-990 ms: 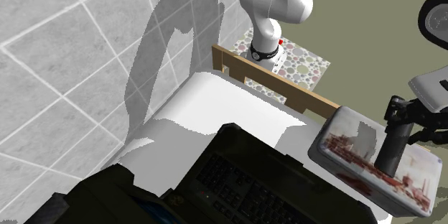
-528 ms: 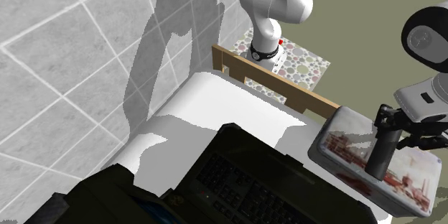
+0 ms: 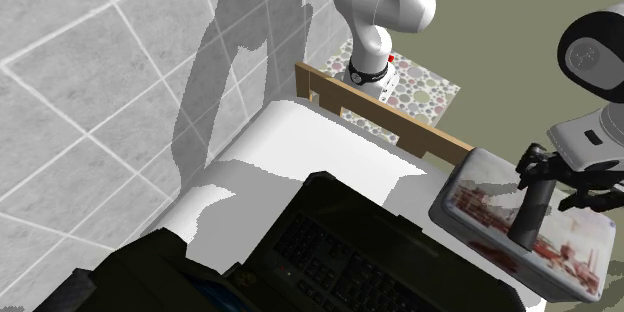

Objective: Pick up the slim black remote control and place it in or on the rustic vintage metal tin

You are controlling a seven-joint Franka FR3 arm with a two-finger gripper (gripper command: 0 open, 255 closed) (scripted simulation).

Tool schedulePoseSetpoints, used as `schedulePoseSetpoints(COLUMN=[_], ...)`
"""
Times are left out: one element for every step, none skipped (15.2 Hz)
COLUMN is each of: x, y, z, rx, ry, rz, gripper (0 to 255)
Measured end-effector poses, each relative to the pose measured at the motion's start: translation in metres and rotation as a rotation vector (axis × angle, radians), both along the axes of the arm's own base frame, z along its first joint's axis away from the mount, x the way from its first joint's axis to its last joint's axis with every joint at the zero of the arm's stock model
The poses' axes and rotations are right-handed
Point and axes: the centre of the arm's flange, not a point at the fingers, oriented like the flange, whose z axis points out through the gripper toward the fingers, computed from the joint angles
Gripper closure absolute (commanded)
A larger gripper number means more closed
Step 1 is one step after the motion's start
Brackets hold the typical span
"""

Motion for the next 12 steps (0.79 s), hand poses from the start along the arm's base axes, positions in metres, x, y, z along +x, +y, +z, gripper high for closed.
schedulePoseSetpoints(x=[0.0,0.0,0.0,0.0,0.0,0.001,0.002,0.002,0.001,0.001,0.0,0.0], y=[0.0,0.0,0.0,0.0,0.0,0.0,0.0,0.0,-0.001,-0.002,-0.003,-0.003], z=[0.0,0.0,0.0,0.0,0.0,0.007,0.017,0.027,0.038,0.043,0.046,0.048], rx=[0.0,0.0,0.0,0.0,0.0,0.001,0.0,0.0,0.0,0.0,0.0,0.0], ry=[0.0,0.0,0.0,0.0,0.0,0.0,-0.001,-0.001,-0.001,-0.001,-0.001,0.0], rz=[0.0,0.0,0.0,0.0,0.0,0.0,0.0,-0.001,-0.001,0.0,0.0,0.0], gripper=[0,0,0,0,0,0,0,0,0,0,0,0])
